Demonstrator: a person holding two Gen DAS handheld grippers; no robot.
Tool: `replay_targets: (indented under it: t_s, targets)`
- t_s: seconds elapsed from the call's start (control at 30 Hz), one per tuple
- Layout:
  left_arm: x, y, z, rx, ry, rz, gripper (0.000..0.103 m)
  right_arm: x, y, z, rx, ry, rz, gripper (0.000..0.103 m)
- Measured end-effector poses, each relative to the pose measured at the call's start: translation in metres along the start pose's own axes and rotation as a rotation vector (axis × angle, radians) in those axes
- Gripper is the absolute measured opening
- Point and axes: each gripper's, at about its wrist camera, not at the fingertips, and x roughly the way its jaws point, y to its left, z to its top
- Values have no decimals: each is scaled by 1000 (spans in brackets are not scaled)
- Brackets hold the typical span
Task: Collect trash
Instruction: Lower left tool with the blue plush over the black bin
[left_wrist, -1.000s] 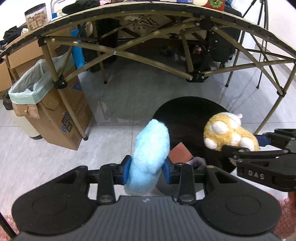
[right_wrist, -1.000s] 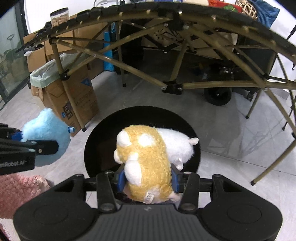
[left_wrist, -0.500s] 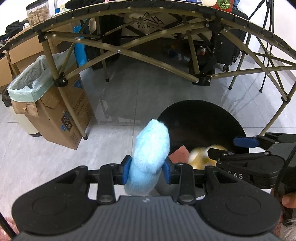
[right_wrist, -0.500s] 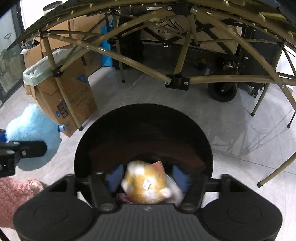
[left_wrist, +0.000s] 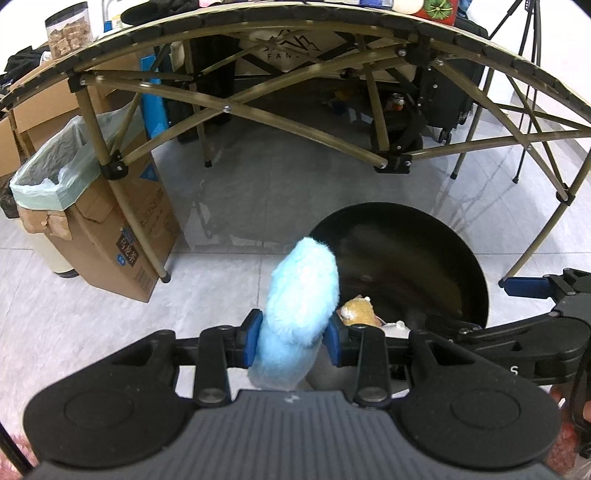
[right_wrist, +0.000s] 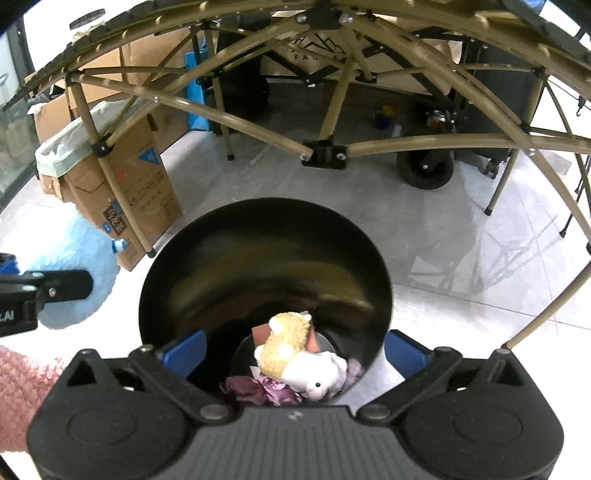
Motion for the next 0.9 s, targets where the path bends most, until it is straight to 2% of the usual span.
replay_targets:
  t_s: [0.5,0.9]
  targets:
    - [5,-41,11,86,-18,-34,36,-34,-45,-12,139,-13,-83,103]
    - [31,-71,24,104,23,-52,36,-65,-87,-15,259,-47,-165,103]
